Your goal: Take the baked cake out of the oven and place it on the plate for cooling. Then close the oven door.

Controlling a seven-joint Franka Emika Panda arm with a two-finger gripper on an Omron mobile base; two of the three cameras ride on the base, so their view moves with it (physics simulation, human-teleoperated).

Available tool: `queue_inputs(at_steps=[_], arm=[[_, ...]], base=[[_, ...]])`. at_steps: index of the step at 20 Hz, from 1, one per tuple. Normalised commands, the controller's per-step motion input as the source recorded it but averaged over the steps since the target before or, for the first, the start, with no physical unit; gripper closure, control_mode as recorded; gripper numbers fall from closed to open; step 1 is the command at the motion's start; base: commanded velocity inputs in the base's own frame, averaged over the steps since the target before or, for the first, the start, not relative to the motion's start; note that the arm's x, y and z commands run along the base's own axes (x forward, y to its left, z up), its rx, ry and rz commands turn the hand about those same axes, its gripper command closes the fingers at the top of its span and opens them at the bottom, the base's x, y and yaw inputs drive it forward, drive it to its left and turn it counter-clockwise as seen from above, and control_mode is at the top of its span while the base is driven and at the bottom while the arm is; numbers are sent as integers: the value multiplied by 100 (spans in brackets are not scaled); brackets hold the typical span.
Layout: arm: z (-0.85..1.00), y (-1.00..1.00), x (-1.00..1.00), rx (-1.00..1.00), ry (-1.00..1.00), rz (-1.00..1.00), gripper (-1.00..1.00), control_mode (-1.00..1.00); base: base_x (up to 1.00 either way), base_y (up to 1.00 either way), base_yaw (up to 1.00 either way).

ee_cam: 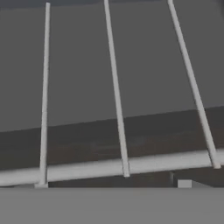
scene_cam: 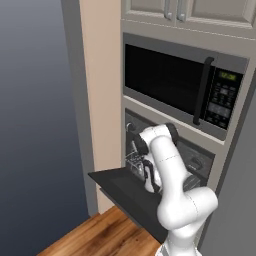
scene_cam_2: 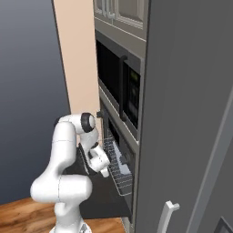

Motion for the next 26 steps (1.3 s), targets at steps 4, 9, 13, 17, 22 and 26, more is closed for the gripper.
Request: queue_inputs(at_steps=[4, 9, 13, 17, 22, 26], arm=[[-3, -34, 49, 0, -8, -16, -100, -100], [0, -25, 36, 0, -12, -15, -100, -100], [15, -8, -28, 2, -19, -3, -100, -100], [61, 4, -99, 7, -18, 8, -100, -100], [98, 17, -100, 5, -17, 19, -100, -100], [100, 25, -96, 1, -18, 23, -100, -100]], base=[[0, 0, 0], [0, 0, 0], [0, 0, 0], [0, 0, 0], [0, 0, 0], [0, 0, 0]])
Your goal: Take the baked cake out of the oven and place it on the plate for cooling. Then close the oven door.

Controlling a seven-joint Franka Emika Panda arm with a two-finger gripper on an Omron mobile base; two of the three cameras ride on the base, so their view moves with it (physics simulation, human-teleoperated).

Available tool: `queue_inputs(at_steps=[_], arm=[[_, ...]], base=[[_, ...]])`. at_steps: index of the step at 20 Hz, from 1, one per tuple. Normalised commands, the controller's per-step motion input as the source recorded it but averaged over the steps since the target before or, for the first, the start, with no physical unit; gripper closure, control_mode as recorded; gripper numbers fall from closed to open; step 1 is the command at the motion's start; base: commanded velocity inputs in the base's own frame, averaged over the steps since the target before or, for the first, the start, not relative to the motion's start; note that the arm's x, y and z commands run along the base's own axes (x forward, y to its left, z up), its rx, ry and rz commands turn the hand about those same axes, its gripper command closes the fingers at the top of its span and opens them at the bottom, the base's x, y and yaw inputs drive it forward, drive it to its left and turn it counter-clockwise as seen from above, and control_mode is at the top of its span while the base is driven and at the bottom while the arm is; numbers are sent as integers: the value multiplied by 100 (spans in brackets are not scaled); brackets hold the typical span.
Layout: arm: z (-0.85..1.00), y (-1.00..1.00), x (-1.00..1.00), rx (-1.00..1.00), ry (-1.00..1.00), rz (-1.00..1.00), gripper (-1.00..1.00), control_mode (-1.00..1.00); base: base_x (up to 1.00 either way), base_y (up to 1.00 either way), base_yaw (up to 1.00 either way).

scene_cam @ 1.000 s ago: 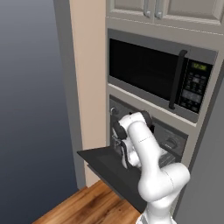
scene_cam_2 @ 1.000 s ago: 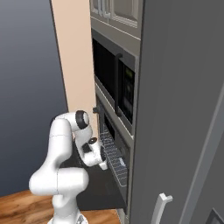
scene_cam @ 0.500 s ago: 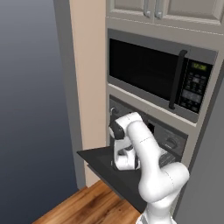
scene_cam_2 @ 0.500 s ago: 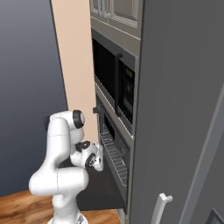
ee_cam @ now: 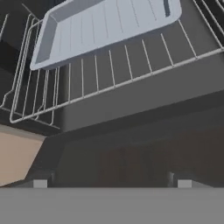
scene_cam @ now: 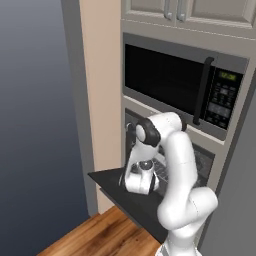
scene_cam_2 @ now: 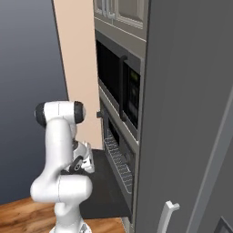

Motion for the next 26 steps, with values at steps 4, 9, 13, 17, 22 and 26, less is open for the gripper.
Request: queue_inputs(at_steps=[4, 9, 13, 17, 22, 26], arm=[[100, 24, -74, 0, -11, 27, -100, -100], [100, 40, -76, 0, -3, 30, -100, -100], [100, 36, -49, 0, 0, 29, -100, -100], [100, 33, -22, 0, 0, 25, -100, -100], [100, 23, -34, -6, 0, 21, -100, -100], [100, 23, -43, -19, 1, 21, -100, -100]], base=[[0, 0, 0], [0, 0, 0], [0, 0, 0], [0, 0, 0], [0, 0, 0], [0, 0, 0]])
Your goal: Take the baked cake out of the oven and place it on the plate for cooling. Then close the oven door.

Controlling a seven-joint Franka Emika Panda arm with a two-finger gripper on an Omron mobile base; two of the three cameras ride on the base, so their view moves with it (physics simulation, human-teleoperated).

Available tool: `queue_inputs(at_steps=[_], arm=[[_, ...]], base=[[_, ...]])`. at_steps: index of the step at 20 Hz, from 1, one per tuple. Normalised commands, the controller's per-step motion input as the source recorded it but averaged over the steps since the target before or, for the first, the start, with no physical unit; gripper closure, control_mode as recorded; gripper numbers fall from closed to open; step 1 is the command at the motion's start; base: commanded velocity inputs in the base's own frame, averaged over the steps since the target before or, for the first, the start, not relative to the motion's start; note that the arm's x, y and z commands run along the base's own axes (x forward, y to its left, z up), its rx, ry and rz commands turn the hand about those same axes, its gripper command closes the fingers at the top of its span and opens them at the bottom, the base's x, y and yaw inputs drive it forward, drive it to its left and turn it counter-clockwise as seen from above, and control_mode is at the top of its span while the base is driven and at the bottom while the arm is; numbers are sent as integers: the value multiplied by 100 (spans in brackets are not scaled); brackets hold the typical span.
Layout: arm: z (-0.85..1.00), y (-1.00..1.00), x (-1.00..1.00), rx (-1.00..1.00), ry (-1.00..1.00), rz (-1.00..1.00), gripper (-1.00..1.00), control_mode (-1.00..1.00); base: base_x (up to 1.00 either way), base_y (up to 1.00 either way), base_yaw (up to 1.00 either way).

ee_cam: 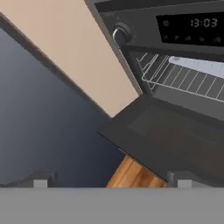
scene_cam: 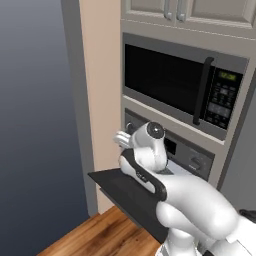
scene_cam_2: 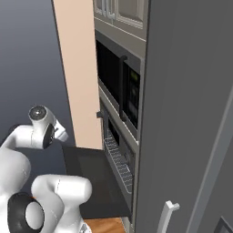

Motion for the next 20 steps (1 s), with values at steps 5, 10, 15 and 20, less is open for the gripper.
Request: queue_inputs(at_steps=[5, 10, 15, 20], arm=[[99, 16, -39, -26, 3, 21, -100, -100], [58, 17, -43, -35, 11, 20, -100, -100], [1, 30, -48, -48, 23, 21, -100, -100], [-22, 45, -45, -41, 8, 13, -100, -100]], base=[[0, 0, 0], [0, 0, 0], [0, 0, 0], [0, 0, 0]])
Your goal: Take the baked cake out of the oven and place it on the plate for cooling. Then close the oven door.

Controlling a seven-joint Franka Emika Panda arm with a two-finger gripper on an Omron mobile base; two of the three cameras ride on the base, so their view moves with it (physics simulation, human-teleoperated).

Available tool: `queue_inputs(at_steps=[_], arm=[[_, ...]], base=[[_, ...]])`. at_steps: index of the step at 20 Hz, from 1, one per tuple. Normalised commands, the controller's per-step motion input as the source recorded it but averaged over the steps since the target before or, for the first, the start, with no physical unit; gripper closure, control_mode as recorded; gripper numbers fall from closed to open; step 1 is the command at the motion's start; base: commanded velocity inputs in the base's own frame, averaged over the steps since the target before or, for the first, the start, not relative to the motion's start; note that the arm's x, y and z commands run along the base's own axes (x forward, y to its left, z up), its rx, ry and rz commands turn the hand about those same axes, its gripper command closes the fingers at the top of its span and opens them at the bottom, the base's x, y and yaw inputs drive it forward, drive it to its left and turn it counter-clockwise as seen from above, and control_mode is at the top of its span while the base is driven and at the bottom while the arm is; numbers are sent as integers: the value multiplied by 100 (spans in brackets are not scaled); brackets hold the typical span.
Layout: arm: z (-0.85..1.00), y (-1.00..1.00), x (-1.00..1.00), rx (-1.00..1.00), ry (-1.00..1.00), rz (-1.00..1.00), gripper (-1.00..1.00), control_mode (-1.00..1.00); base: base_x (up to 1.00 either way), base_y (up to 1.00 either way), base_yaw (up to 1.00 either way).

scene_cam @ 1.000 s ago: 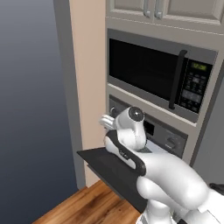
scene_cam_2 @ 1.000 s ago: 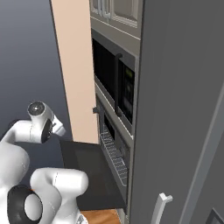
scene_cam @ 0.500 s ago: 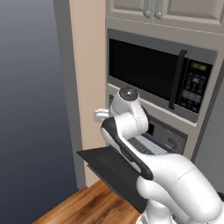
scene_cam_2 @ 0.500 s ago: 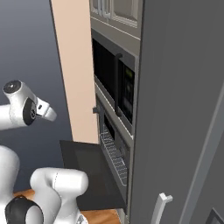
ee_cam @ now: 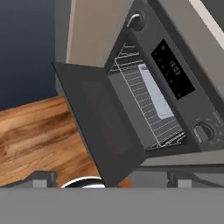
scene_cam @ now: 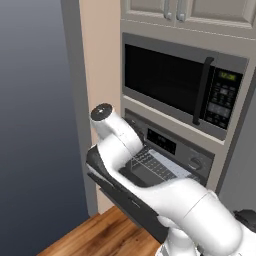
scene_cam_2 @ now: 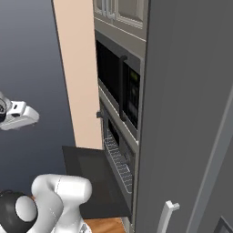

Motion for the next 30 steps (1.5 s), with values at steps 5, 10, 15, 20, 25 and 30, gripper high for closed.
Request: queue_inputs(at_steps=[5, 10, 15, 20, 25, 30], arm=[[-30, 27, -55, -26, 0, 7, -100, -100], [-78, 1, -12, -23, -6, 1, -100, -100], [-94, 8, 0, -25, -4, -1, -100, -100], [-84, 23, 0, -30, -4, -6, -100, -100], [-80, 6, 14, -31, -8, -9, -100, -100], [-61, 3, 29, -29, -8, -13, -100, -100]], base=[[0, 0, 0], [0, 0, 0], [0, 0, 0], [0, 0, 0], [0, 0, 0], [0, 0, 0]])
